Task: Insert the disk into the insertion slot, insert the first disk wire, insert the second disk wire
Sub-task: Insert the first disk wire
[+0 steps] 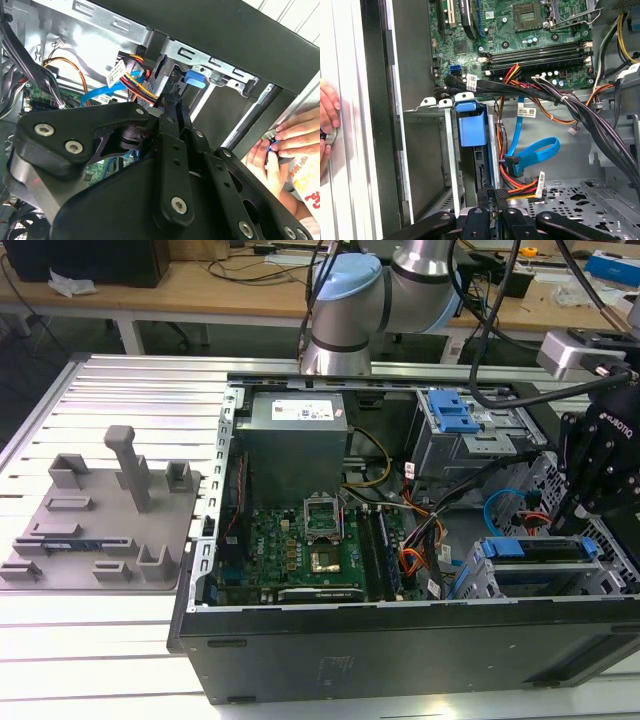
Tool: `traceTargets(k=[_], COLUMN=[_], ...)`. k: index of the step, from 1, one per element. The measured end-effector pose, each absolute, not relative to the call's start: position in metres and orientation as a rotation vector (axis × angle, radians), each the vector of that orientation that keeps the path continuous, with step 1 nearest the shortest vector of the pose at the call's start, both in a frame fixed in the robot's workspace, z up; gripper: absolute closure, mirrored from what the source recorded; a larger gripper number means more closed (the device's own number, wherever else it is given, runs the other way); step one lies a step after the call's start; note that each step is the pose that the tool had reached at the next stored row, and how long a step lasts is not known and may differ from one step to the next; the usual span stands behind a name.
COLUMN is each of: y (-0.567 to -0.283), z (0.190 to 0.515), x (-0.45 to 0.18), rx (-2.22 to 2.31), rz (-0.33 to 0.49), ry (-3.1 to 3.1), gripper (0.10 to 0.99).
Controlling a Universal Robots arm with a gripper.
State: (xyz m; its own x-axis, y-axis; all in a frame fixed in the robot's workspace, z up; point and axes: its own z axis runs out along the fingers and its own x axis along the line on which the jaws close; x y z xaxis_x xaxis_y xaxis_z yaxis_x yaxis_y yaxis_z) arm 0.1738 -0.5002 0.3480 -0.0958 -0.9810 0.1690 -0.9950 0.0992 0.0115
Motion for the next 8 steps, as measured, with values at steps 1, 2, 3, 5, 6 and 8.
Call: traceTargets(k=[1, 2, 3, 5, 6, 8], y=[-0.5014, -0.5023, -0.5025, -0.5025, -0.5025, -0.5026], z=[0.3480, 0.3480, 0.3480, 0.3480, 0.3480, 0.3480], x=[0.1738, 0.1738, 0.1738, 0.1738, 0.1738, 0.1738], rx=[2.017, 2.017, 2.017, 2.017, 2.017, 2.017], rz=[0.159, 0.159, 0.158, 0.159, 0.159, 0.159], ry=[-2.226, -2.226, -2.226, -2.226, -2.226, -2.226], gripper=[0.922, 0.922, 0.922, 0.922, 0.922, 0.922])
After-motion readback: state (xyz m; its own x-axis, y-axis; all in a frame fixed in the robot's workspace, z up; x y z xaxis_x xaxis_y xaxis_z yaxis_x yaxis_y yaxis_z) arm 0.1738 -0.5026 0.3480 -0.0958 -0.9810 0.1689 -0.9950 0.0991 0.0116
